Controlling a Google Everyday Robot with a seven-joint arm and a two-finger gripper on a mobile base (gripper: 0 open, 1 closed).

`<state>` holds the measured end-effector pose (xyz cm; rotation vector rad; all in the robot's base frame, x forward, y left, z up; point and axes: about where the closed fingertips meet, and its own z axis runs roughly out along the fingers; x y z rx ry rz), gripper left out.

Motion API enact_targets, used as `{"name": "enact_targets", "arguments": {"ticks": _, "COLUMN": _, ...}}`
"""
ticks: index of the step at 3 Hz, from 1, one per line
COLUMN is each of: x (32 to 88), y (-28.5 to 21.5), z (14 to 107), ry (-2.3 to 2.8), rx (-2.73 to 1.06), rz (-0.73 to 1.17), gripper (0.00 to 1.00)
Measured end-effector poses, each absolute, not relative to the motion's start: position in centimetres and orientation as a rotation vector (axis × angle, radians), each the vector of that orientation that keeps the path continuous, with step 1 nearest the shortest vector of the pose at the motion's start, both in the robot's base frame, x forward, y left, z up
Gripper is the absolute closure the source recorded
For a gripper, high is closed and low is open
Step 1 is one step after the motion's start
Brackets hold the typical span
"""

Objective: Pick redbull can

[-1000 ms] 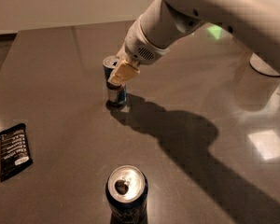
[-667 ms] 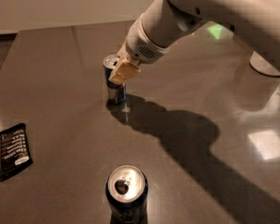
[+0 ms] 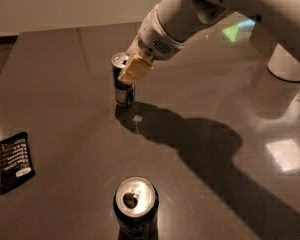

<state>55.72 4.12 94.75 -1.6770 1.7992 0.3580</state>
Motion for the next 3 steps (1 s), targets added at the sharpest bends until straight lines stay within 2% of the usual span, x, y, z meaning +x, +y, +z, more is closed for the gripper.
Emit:
{"name": "enact_targets", "arguments": {"ticks": 2, "x": 54.9, "y": 3.3, "z": 101.8, "ry": 1.677, "rx": -1.709, "rz": 0.392, "gripper": 1.0}}
{"name": "enact_targets", "arguments": {"ticks": 3, "x": 54.8, "y": 3.3, "z": 101.8, "ry": 1.676, "rx": -1.709, "rz": 0.392, "gripper": 1.0}}
